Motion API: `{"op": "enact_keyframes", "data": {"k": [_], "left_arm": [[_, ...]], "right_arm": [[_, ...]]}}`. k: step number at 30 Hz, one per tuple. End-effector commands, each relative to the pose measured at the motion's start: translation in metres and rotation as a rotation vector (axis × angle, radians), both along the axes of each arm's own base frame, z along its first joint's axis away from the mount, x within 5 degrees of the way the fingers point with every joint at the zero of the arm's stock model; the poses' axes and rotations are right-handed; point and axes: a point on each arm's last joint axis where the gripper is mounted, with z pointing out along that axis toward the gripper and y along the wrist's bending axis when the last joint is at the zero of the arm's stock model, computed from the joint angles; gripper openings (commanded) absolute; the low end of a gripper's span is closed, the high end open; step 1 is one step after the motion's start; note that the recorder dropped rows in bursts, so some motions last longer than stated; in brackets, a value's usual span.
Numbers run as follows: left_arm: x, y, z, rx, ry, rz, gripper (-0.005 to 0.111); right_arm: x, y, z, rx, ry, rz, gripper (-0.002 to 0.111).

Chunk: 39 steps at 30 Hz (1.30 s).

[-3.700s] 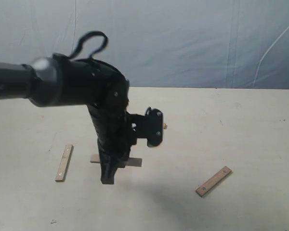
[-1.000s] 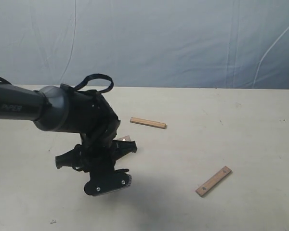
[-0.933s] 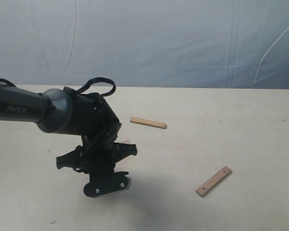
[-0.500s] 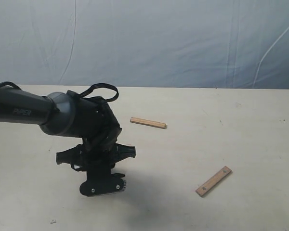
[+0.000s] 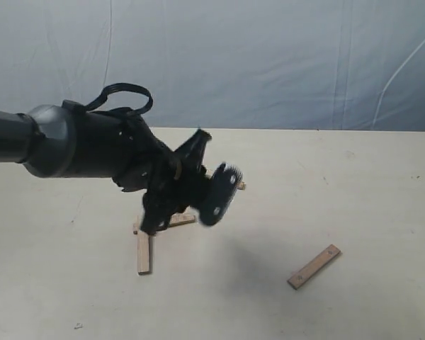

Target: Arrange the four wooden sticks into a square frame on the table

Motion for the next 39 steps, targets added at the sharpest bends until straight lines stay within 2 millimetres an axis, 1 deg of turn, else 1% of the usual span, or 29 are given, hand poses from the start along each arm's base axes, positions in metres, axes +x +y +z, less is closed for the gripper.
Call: {"op": "enact_keyframes", "data": {"k": [1, 3, 5, 7, 9, 10, 11, 13, 15, 16, 19, 22, 23, 26, 31, 34, 39], "left_arm": [[0.02, -0.012, 0.03, -0.679, 0.15, 0.577, 0.016], [0.033, -0.006, 0.035, -0.872, 0.254, 0.876, 0.014], [0.048, 0.004, 0.037, -0.96, 0.313, 1.138, 0.014], [0.059, 0.011, 0.036, -0.976, 0.361, 1.285, 0.015], [0.068, 0.011, 0.036, -0.997, 0.444, 1.362, 0.021], [0.071, 0.009, 0.036, -0.988, 0.48, 1.35, 0.025], [0.074, 0.006, 0.035, -0.956, 0.506, 1.301, 0.03], [0.077, 0.0, 0.034, -0.821, 0.505, 1.134, 0.039], [0.082, -0.005, 0.032, -0.729, 0.518, 1.055, 0.048], [0.084, -0.009, 0.031, -0.68, 0.529, 1.008, 0.05], [0.094, -0.013, 0.033, -0.543, 0.578, 0.898, 0.05], [0.1, -0.015, 0.025, -0.371, 0.646, 0.756, 0.05], [0.104, -0.014, 0.021, -0.335, 0.644, 0.725, 0.05], [0.117, -0.017, 0.011, -0.288, 0.589, 0.634, 0.05], [0.135, -0.026, -0.009, -0.278, 0.511, 0.517, 0.05], [0.138, -0.032, -0.02, -0.261, 0.514, 0.445, 0.051], [0.139, -0.042, -0.031, -0.324, 0.549, 0.412, 0.061]], "right_arm": [[0.0, 0.0, 0.001, -0.004, -0.015, -0.007, -0.001], [0.0, 0.0, 0.001, -0.004, -0.015, -0.007, -0.001], [0.0, 0.0, 0.001, -0.004, -0.015, -0.007, -0.001], [0.0, 0.0, 0.001, -0.004, -0.015, -0.007, -0.001], [0.0, 0.0, 0.001, -0.004, -0.014, -0.007, -0.001], [0.0, 0.0, 0.001, -0.004, -0.014, -0.007, -0.001], [0.0, 0.0, 0.001, -0.004, -0.014, -0.007, -0.001], [0.0, 0.0, 0.001, -0.004, -0.014, -0.007, -0.001], [0.0, 0.0, 0.001, -0.004, -0.014, -0.007, -0.001], [0.0, 0.0, 0.001, -0.004, -0.014, -0.007, -0.001], [0.0, 0.0, 0.001, -0.004, -0.014, -0.007, -0.001], [0.0, 0.0, 0.001, -0.004, -0.014, -0.007, -0.001], [0.0, 0.0, 0.001, -0.004, -0.014, -0.007, -0.001], [0.0, 0.0, 0.001, -0.004, -0.014, -0.007, -0.001], [0.0, 0.0, 0.001, -0.004, -0.016, -0.007, -0.001], [0.0, 0.0, 0.002, -0.004, -0.018, -0.007, -0.001], [0.0, 0.0, 0.002, -0.004, -0.018, -0.007, -0.001]]}}
